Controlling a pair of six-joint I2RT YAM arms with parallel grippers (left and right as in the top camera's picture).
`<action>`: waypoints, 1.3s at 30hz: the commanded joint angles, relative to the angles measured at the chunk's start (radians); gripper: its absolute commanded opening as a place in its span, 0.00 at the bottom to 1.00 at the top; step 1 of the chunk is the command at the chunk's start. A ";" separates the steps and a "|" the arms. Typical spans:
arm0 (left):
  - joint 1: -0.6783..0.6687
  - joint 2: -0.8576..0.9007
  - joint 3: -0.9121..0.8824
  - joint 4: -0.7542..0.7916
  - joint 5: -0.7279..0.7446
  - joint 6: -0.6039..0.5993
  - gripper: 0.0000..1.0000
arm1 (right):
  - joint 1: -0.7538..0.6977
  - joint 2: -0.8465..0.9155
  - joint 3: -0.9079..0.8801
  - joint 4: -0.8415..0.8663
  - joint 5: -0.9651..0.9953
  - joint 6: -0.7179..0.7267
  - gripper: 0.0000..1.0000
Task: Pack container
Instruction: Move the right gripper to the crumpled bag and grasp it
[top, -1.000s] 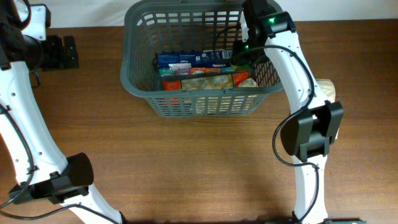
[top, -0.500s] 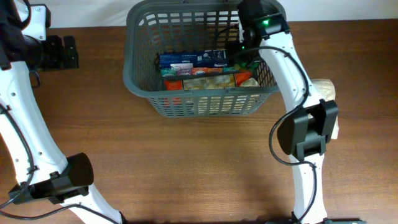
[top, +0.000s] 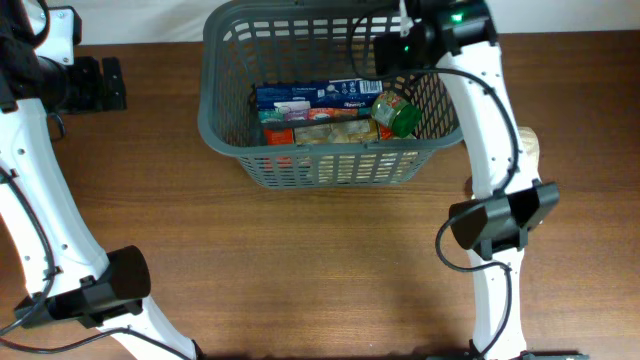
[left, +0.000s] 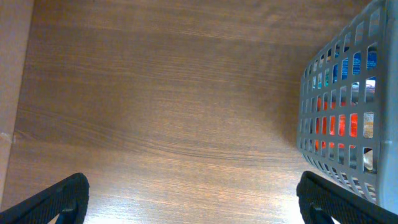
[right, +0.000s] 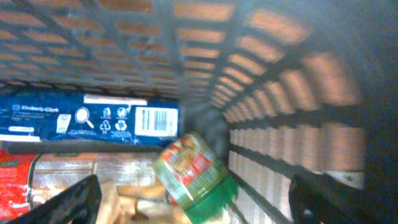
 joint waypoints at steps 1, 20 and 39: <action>0.000 -0.003 -0.005 -0.001 -0.003 -0.013 0.99 | -0.029 -0.089 0.132 -0.058 0.154 0.001 0.93; 0.000 -0.003 -0.005 -0.001 -0.003 -0.013 0.99 | -0.681 -0.209 -0.124 -0.124 -0.186 0.075 0.94; 0.000 -0.003 -0.005 0.000 -0.003 -0.013 0.99 | -0.571 -0.209 -0.953 0.243 -0.145 -0.135 0.99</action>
